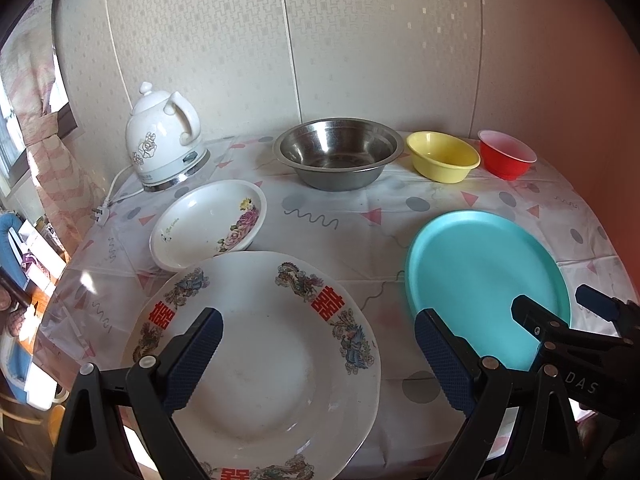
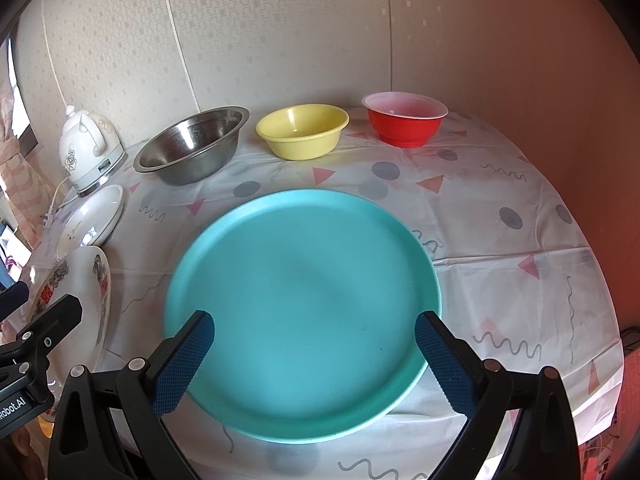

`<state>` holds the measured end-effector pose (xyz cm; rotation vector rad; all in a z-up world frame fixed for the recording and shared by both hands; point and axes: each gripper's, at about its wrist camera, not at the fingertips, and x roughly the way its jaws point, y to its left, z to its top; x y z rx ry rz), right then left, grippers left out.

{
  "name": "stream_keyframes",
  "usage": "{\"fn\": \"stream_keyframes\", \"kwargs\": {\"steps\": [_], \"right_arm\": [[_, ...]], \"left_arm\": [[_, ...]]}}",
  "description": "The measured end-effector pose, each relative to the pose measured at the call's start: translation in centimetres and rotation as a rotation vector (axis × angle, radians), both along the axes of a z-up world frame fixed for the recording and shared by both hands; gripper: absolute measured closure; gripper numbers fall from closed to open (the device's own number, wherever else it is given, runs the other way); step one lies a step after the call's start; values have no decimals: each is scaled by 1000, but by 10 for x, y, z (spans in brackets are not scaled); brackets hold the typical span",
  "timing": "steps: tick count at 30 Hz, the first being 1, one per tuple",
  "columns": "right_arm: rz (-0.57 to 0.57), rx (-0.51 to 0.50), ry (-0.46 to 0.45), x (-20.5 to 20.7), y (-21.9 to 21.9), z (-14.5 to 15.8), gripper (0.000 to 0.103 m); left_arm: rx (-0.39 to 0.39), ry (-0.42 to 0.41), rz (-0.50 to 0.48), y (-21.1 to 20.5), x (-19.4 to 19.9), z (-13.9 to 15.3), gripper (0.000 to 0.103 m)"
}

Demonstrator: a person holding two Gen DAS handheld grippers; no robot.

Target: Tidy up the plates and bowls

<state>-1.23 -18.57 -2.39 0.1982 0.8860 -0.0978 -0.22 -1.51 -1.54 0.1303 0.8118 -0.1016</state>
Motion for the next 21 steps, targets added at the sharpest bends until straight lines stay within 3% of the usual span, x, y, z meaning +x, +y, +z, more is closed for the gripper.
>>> {"fn": "stream_keyframes", "kwargs": {"steps": [7, 9, 16, 18, 21], "right_arm": [[-29, 82, 24, -3, -22, -3, 2], [-36, 123, 37, -5, -32, -5, 8], [-90, 180, 51, -13, -68, -8, 26], [-99, 175, 66, -12, -74, -10, 42], [-104, 185, 92, -10, -78, -15, 58]], "left_arm": [[-6, 19, -41, -5, 8, 0, 6], [-29, 49, -65, -5, 14, -1, 8], [-128, 173, -181, -17, 44, -4, 39], [-142, 212, -214, -23, 52, -8, 54], [-167, 288, -242, -31, 65, -15, 68]]}}
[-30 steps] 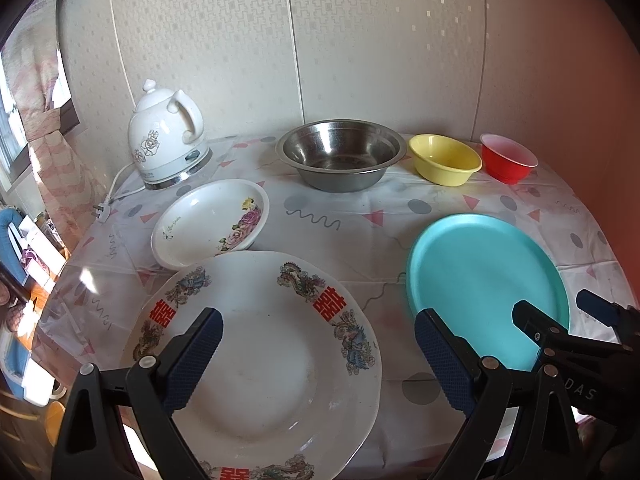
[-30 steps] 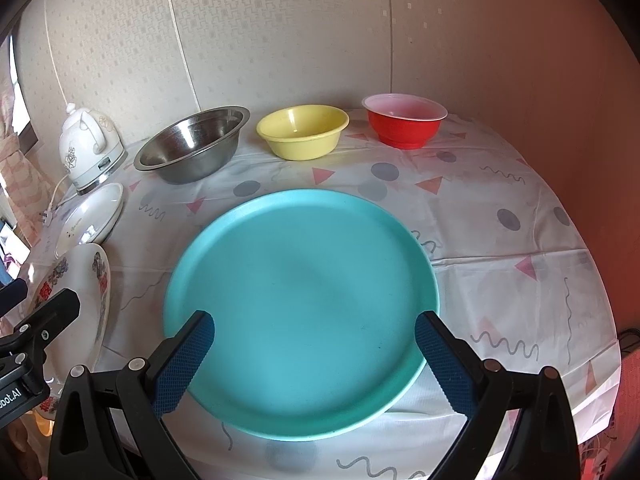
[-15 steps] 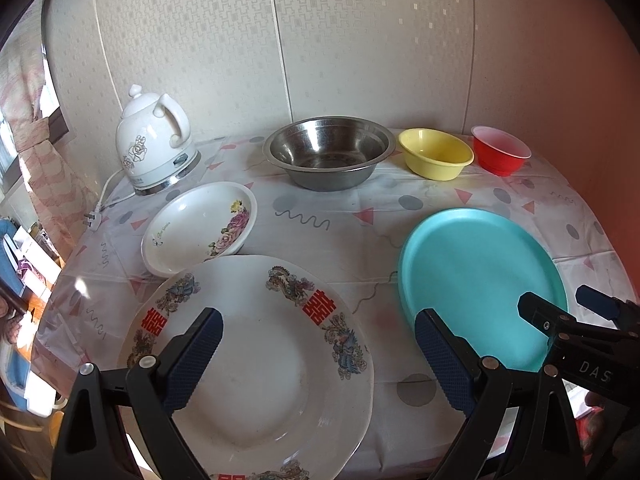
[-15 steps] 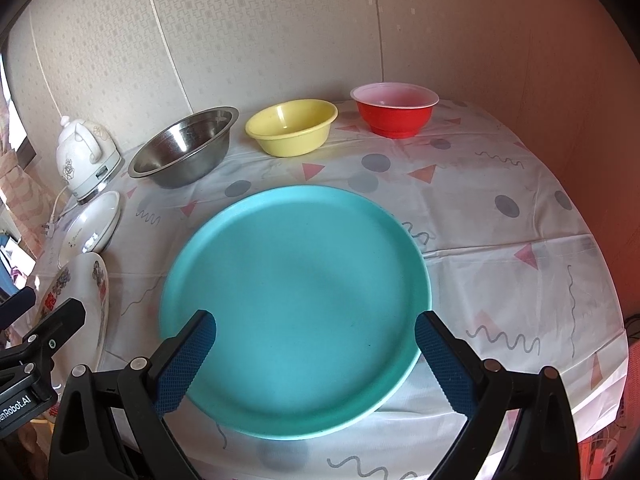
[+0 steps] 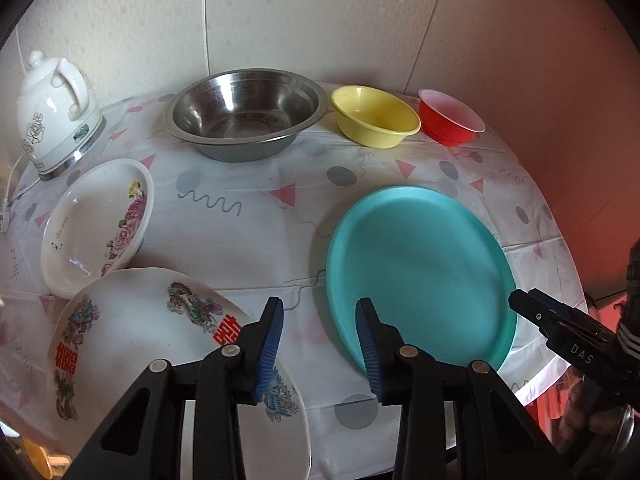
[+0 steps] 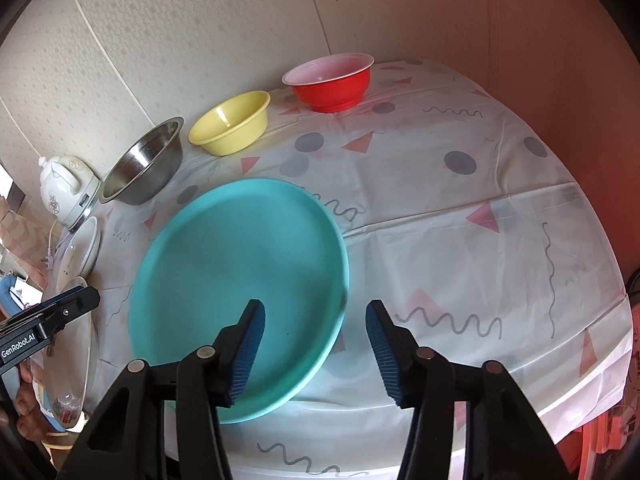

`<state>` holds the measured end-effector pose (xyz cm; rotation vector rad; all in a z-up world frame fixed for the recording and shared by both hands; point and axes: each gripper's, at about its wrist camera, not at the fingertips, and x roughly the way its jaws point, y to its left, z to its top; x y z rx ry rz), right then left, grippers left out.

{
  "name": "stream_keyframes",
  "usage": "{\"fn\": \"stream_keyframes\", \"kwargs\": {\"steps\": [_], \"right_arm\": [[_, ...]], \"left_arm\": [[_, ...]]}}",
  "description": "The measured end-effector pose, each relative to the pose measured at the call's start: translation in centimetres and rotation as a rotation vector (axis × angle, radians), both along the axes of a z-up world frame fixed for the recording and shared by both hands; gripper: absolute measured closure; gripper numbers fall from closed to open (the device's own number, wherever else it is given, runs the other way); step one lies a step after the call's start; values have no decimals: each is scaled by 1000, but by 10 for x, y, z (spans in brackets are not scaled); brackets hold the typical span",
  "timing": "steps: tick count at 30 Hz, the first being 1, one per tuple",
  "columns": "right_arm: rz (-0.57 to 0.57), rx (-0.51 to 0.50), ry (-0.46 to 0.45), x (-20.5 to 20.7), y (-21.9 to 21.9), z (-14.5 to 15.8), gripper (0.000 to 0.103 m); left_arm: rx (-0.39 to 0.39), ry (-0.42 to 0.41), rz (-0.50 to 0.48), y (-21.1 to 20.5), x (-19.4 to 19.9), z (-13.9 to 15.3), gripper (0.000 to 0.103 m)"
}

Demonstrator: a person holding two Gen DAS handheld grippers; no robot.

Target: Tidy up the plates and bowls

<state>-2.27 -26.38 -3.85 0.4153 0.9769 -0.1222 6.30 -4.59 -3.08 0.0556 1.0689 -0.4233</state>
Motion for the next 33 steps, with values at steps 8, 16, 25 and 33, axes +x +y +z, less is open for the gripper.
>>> {"fn": "stream_keyframes", "kwargs": {"steps": [8, 16, 25, 33], "right_arm": [[33, -10, 44, 6, 6, -11, 71], [-4, 83, 46, 9, -11, -13, 71], [40, 23, 45, 17, -2, -13, 74], [100, 14, 44, 43, 17, -8, 77]], "left_arm": [[68, 87, -34, -18, 28, -18, 84], [82, 129, -77, -28, 39, -29, 84], [114, 101, -94, -33, 42, -36, 91], [118, 102, -15, -10, 60, -34, 91]]}}
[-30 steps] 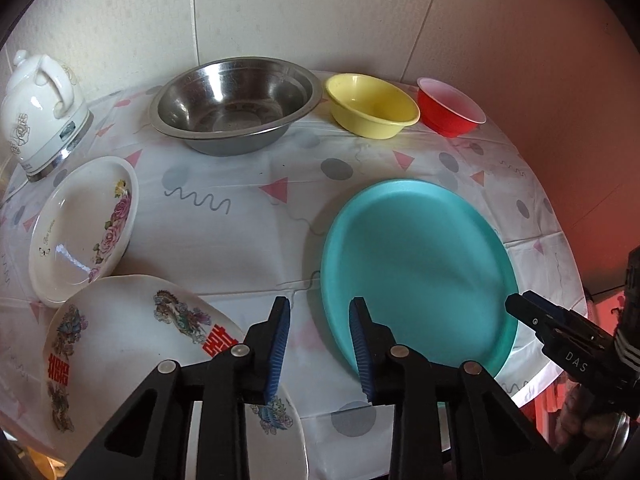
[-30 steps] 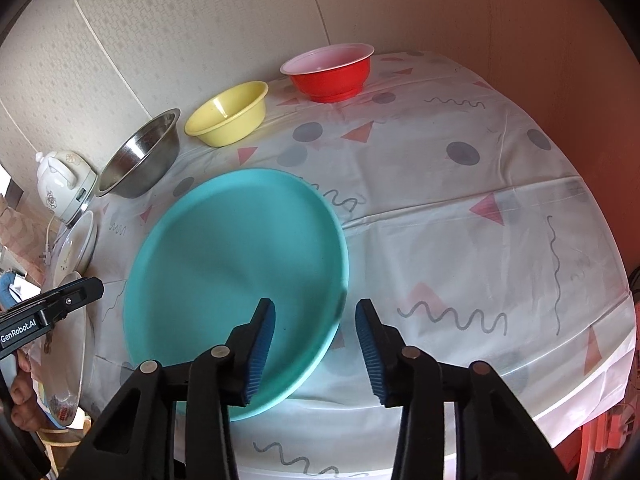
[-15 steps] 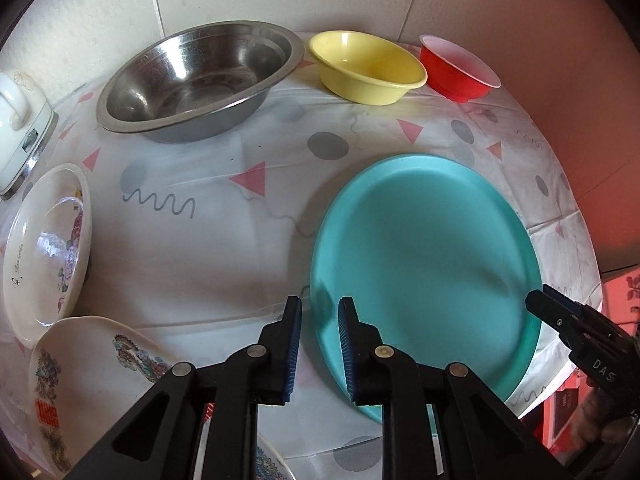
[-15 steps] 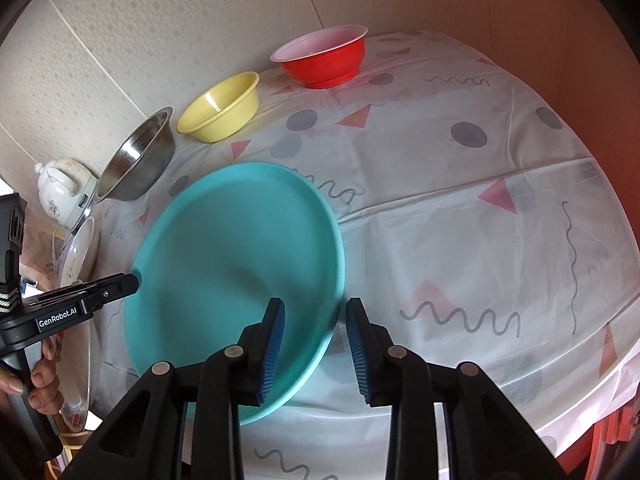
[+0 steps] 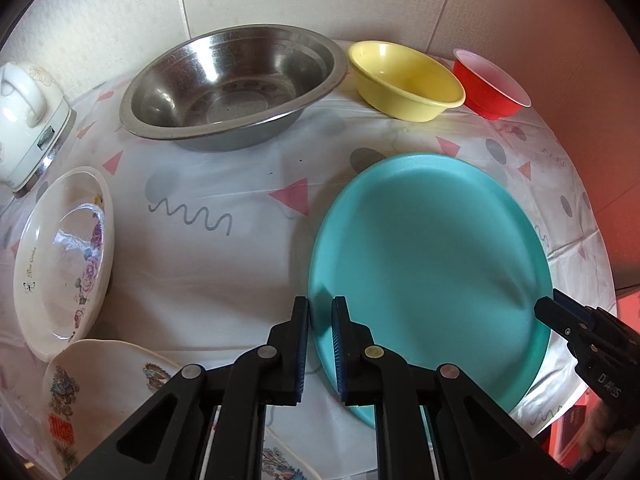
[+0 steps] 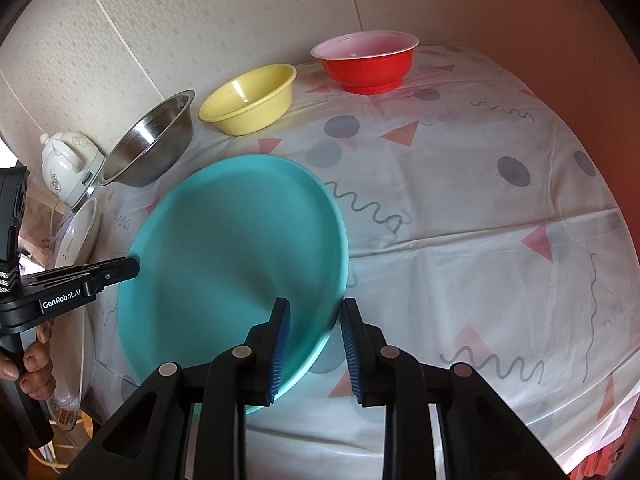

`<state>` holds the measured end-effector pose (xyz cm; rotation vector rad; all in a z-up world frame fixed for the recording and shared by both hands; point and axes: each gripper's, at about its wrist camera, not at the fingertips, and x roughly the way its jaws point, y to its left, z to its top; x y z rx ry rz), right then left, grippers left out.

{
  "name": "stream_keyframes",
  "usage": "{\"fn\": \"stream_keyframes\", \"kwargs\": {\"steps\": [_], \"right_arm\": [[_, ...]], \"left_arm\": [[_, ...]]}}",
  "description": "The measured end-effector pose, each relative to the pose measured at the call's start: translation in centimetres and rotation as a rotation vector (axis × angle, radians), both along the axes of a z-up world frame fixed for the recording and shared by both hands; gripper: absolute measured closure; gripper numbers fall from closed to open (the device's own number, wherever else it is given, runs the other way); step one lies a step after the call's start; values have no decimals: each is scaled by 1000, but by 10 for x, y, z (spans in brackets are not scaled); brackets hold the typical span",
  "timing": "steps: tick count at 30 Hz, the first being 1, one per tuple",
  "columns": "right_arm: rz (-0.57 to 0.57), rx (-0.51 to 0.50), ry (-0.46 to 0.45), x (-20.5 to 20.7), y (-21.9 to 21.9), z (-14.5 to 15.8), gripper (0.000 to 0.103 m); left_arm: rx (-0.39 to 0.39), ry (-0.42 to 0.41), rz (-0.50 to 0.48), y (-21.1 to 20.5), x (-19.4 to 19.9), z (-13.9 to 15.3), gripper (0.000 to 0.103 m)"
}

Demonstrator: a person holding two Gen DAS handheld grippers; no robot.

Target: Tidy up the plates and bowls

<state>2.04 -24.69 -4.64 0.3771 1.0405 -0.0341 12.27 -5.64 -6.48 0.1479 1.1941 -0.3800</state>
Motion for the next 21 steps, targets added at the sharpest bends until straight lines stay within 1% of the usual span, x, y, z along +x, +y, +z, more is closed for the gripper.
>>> {"fn": "stream_keyframes", "kwargs": {"steps": [2, 4, 6, 10, 13, 17, 21], "right_arm": [[11, -15, 1, 7, 7, 2, 77], [37, -9, 2, 15, 12, 2, 77], [55, -35, 4, 23, 17, 2, 77], [66, -52, 11, 34, 21, 2, 77], [84, -59, 13, 40, 26, 2, 77], [97, -98, 18, 43, 32, 2, 76], [107, -124, 12, 42, 36, 1, 73]], "left_arm": [[5, -1, 21, 5, 4, 1, 91], [29, -17, 43, 11, 8, 2, 91], [24, -12, 55, 20, 11, 3, 91], [25, -16, 73, 33, 12, 4, 91], [40, -29, 91, 40, 13, 5, 91], [40, -35, 97, 45, 13, 6, 91], [39, -37, 106, 50, 12, 6, 88]]}}
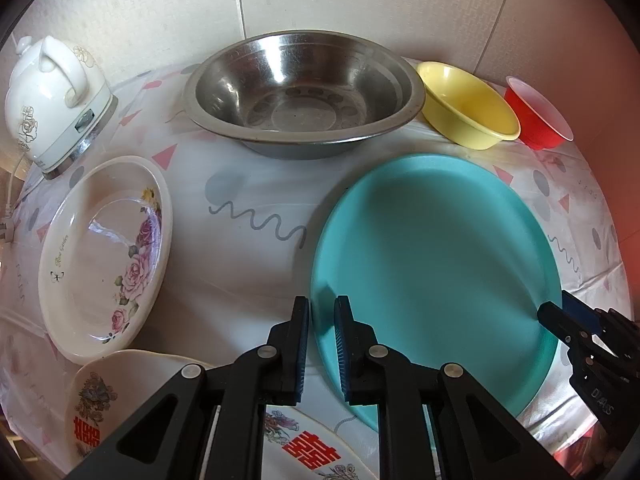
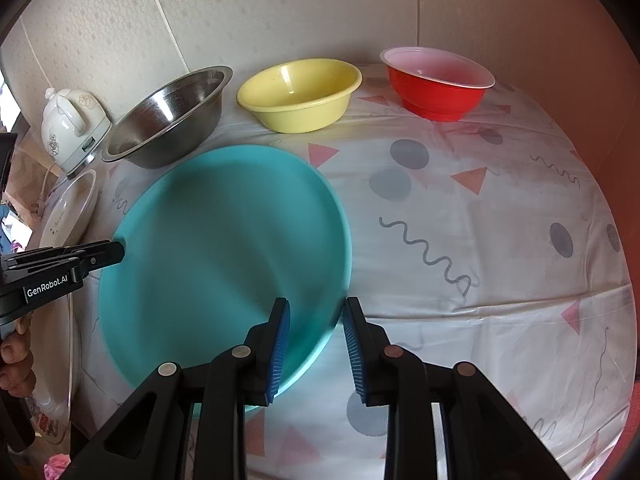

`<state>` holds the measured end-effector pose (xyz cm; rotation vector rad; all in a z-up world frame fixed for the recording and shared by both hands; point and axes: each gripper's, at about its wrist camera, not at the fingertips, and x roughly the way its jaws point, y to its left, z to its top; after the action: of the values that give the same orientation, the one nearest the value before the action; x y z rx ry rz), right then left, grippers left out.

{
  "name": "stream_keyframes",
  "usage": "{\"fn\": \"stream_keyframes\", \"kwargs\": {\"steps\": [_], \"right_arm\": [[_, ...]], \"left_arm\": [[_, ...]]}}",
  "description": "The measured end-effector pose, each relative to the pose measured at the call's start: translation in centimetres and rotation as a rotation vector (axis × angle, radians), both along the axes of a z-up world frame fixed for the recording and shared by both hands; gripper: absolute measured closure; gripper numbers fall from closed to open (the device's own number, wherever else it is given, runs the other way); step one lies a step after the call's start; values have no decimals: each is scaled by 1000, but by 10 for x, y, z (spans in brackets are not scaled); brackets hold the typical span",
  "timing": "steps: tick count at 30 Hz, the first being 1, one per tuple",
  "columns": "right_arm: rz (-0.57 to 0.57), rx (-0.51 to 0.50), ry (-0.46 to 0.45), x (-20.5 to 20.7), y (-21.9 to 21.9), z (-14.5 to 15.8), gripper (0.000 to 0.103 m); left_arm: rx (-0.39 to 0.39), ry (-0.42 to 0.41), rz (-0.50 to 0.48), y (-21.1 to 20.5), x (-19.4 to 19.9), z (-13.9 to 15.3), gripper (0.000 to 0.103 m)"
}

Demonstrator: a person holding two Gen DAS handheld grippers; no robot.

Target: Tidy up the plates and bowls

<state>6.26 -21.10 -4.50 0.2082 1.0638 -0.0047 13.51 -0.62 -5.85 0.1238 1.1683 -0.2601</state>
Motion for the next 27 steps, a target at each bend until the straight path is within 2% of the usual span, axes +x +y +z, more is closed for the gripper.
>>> {"fn": "stream_keyframes", "kwargs": {"steps": [9, 14, 18, 25, 27], "right_arm": [[-11, -8, 10, -1, 3, 1, 70], [24, -53, 4, 0, 14, 1, 59], [17, -54, 5, 1, 15, 1, 58], [15, -65, 0, 0, 18, 1, 56], [20, -68, -3, 0, 20, 0, 52]], "left_arm": [[-22, 4, 14, -1, -3, 1, 88], [-26, 3, 57, 4, -4, 3, 88], [-48, 15, 83, 12, -7, 6, 88], [-85, -59, 96, 33, -22, 25, 88], [-93, -77, 102, 39, -25, 32, 88]]}}
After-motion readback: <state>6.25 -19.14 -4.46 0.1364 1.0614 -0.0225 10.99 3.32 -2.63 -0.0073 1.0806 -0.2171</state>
